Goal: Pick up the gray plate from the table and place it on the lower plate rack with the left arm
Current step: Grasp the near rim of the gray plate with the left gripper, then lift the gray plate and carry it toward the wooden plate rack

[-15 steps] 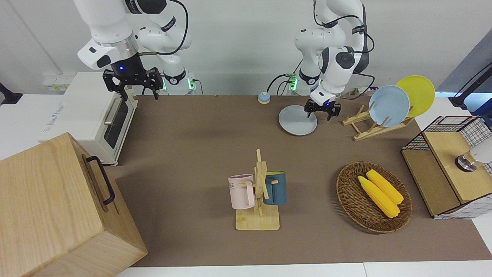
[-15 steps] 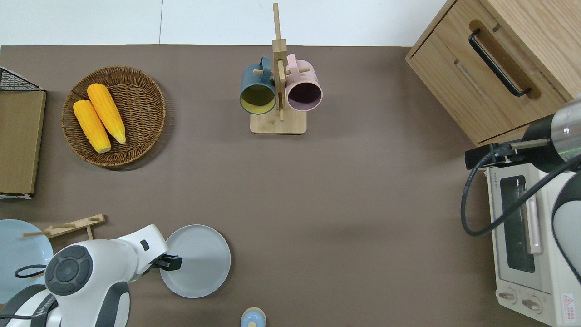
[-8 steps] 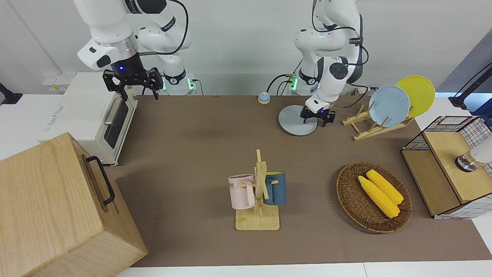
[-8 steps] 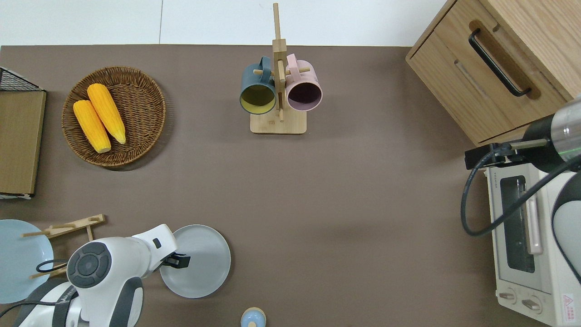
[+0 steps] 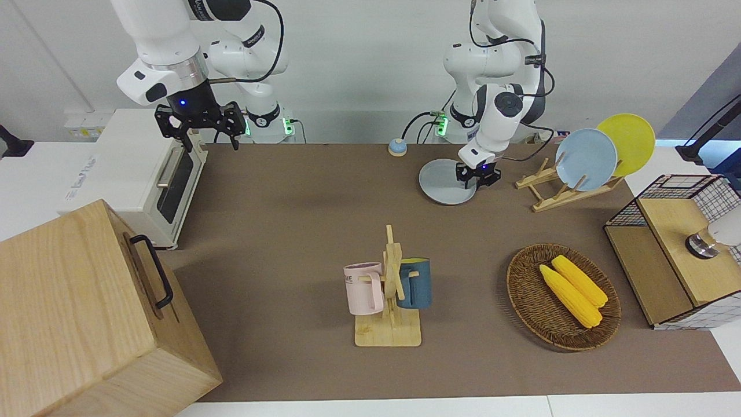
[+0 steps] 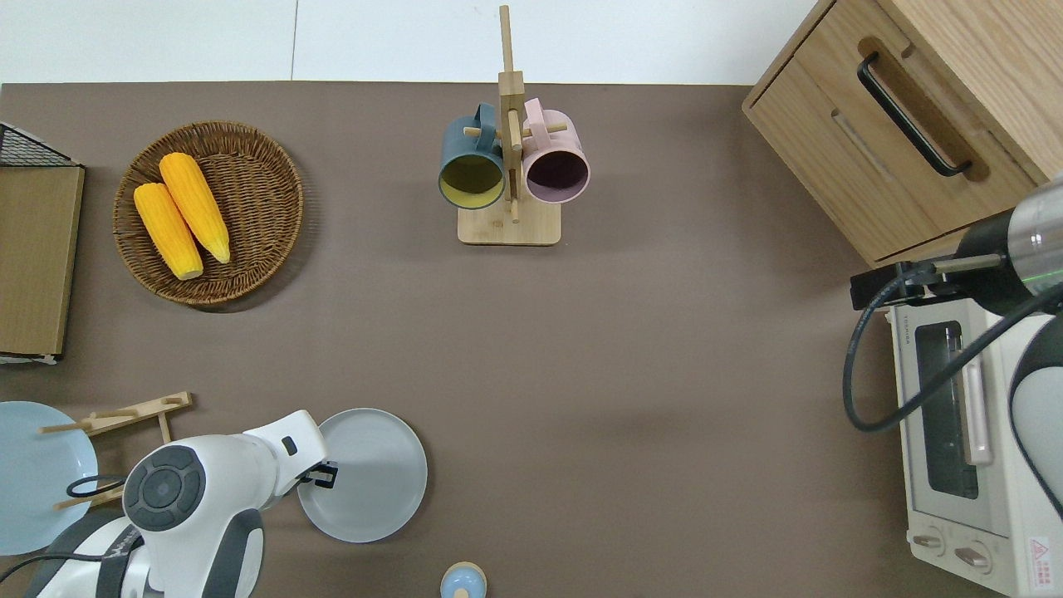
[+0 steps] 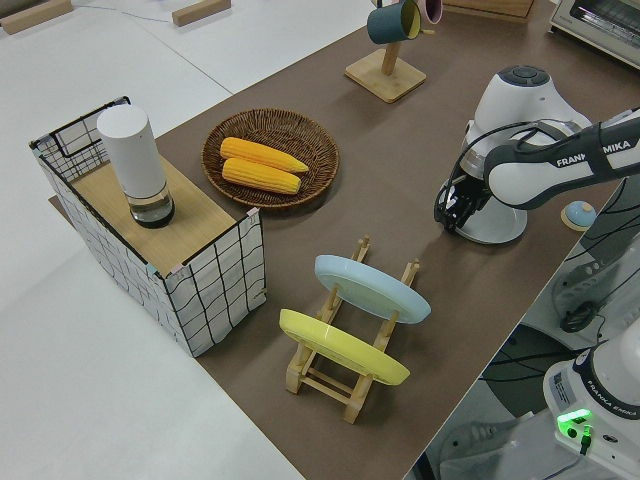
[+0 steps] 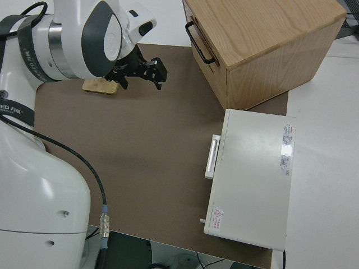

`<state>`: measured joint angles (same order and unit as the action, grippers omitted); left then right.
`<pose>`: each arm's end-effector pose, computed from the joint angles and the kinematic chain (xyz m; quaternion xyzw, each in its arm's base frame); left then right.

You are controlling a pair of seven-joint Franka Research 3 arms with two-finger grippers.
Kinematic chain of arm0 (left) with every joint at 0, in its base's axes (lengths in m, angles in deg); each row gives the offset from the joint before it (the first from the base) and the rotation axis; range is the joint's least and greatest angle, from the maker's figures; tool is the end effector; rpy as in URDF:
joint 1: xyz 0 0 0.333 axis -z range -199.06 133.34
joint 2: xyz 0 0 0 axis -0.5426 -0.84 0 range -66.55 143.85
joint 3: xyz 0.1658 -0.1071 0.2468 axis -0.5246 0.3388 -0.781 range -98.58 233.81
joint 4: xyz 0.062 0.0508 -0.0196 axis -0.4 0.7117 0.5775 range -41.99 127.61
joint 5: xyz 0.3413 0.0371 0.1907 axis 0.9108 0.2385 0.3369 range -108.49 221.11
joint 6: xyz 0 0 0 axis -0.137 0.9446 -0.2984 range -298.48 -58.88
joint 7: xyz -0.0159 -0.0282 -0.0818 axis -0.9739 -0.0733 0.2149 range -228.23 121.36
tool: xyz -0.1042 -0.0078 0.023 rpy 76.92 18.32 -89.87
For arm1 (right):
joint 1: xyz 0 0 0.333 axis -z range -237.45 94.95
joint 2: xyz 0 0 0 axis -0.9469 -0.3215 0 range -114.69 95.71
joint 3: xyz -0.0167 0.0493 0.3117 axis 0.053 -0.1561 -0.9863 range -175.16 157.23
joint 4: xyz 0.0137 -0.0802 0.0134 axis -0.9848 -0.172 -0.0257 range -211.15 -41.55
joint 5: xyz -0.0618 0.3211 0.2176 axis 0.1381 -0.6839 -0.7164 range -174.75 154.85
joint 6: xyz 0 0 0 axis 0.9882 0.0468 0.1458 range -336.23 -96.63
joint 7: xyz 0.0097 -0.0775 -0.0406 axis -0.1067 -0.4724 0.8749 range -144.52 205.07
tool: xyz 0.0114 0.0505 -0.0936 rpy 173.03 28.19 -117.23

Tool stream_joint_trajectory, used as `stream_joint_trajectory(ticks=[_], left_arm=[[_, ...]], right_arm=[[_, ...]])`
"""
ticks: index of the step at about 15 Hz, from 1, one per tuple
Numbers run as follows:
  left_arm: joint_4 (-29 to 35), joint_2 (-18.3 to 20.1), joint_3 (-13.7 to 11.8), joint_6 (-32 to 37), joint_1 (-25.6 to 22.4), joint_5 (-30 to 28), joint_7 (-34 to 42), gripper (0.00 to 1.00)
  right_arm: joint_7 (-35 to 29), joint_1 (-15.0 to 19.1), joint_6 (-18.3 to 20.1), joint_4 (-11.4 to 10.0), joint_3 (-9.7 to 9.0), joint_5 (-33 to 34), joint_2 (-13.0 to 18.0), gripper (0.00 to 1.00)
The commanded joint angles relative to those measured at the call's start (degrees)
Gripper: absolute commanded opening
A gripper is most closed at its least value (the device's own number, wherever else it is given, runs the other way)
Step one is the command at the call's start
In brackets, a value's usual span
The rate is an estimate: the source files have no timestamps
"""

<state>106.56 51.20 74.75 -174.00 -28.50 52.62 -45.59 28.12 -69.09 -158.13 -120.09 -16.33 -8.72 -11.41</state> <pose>0.3861 -0.0762 0.2928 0.9897 -0.1413 -0.0214 0.0058 0.5577 0.0471 0.6400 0.9996 0.0261 -0.0034 0.0089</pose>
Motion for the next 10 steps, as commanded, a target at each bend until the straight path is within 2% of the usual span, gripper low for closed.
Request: stream_joint_trajectory(ticks=[1,5,10], left_arm=[[1.3,-0.2,-0.4,-1.0,1.3,-0.4,-0.8,0.0],[1.2,0.2,-0.5,-0.8,0.7,-0.4,-0.8,0.0],[-0.4,3.4,-2.5,5.3,0.7,-0.4,-0.4,0.0]], right_arm=[[-0.8,1.3,0.9,1.1,-1.16,0.2,-0.5,0.983],[-0.8,1.3,0.9,1.1,-1.16,0.2,-0.5,0.983],[-0.8,1.3,0.9,1.2,-1.16,0.2,-0.5,0.983]])
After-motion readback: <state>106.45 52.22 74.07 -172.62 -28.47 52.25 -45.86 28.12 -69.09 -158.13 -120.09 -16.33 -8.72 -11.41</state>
